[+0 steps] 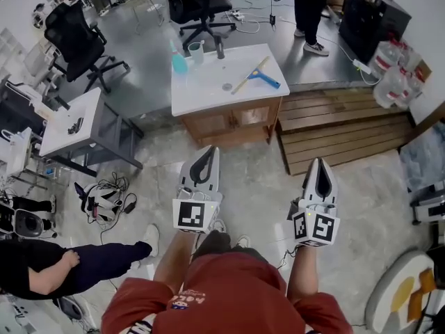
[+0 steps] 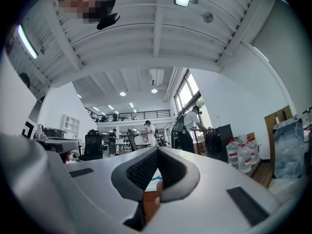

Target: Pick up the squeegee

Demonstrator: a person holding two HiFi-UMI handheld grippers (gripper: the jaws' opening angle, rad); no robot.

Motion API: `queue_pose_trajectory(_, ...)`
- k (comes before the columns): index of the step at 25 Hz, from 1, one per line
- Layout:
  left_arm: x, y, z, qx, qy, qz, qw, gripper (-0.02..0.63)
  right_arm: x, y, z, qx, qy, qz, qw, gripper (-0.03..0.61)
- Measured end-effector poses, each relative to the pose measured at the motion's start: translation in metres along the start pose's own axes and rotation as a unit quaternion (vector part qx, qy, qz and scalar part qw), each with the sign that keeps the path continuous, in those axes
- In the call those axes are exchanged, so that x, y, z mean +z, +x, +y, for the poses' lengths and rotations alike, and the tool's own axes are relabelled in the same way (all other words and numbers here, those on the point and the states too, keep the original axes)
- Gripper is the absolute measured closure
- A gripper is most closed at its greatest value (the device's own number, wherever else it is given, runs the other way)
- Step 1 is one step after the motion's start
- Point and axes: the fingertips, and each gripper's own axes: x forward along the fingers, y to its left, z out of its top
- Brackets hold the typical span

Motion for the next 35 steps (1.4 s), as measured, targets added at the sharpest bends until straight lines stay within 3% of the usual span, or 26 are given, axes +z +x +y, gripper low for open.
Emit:
queue_pose_trajectory(11,-0.028,0.076,0.018,-0.016,-0.008,0.005,0.9998,0.597,-0.02,0.064,-0.016,-0.012,-0.011,0.013,1.0,0.571)
queue_pose_trajectory(16,-0.043,0.136,0.048,-0.022,-0.01,0.001,0.9997,0.597,-0.036,0.125,-0.021,-0.025,-0.02,0.025,0.999,0.571)
queue_pose_trajectory(21,-0.053,0.209,0.102,-0.022,-0.012,-0.019,0.9995,0.597,-0.045,0.22,-0.007,-0.018,-0.023,0.032,0.999,0.571)
queue_pose_trajectory(25,-0.072,0.273,0.156,-0.014,-0.018,-0.009,0.9997,0.597,-0.05,0.306,0.01,-0.004,-0.012,0.025,1.0,0.571)
queue_pose_trajectory(29,-0.079,0.332,0.217,-0.002,0.005,-0.021,0.9998,0.597,-0.058,0.39,0.034,0.006,-0.025,0.027,0.999,0.571)
queue_pose_trajectory(35,-0.096,0.399,0.273,-0.003,-0.019,-0.023,0.9995,0.597,-0.061,0.481,0.062,0.014,-0.047,0.021,0.999,0.571)
